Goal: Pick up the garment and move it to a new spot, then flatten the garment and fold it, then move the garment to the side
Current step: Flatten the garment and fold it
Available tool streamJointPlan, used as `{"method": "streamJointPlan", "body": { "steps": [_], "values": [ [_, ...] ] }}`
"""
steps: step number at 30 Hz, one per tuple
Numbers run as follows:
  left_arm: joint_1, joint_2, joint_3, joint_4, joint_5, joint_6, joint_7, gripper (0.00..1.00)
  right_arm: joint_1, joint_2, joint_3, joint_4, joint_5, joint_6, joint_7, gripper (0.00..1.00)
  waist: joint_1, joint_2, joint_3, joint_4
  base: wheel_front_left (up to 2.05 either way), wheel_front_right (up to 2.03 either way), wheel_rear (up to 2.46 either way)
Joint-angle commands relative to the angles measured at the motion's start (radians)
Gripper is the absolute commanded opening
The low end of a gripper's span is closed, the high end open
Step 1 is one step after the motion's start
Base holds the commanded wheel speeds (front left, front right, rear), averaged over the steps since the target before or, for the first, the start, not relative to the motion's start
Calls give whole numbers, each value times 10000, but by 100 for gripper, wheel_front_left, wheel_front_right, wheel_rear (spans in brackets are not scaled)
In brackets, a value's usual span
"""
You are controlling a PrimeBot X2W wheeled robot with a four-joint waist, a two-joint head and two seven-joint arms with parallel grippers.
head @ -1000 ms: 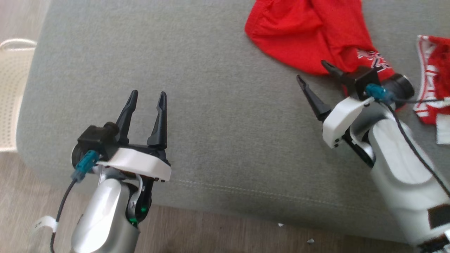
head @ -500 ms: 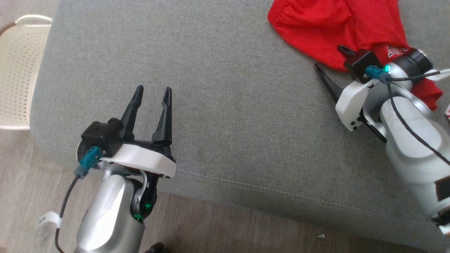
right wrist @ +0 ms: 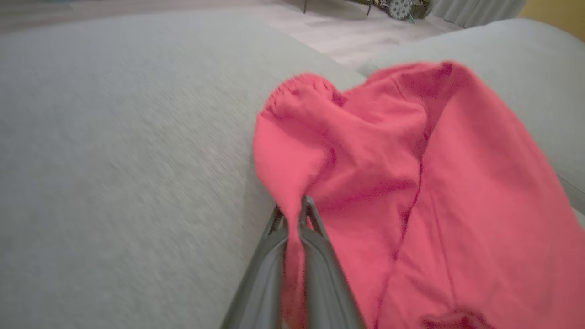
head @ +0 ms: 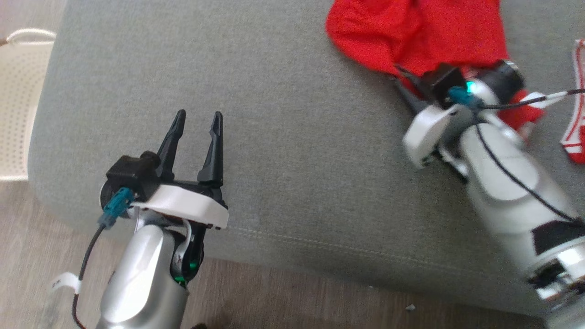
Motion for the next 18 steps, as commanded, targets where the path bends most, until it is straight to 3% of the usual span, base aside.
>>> {"method": "streamJointPlan", "body": {
  "steps": [1,5,10,14,18],
  "values": [
    [-178,115,368,-254,96,-59,-122,100,33,328,153,-388,169,33,-156,0,0,0,-184,-153,0,0,0],
    [-74,113,449,-135,150,-64,-122,100,91,865,756,-1083,999,33,-348,0,0,0,-584,-463,0,0,0],
    [187,112,536,15,196,-74,-122,100,247,1089,1612,-2586,2380,33,-109,0,0,0,-1049,-882,0,0,0],
    [340,112,606,67,212,-92,-122,100,431,747,1692,-4078,4150,33,530,0,0,0,-1228,-1095,0,0,0],
    [350,111,606,69,234,-136,-122,100,622,58,839,-4619,5686,33,1496,0,0,0,-1178,-1176,0,0,0]
  ]
}}
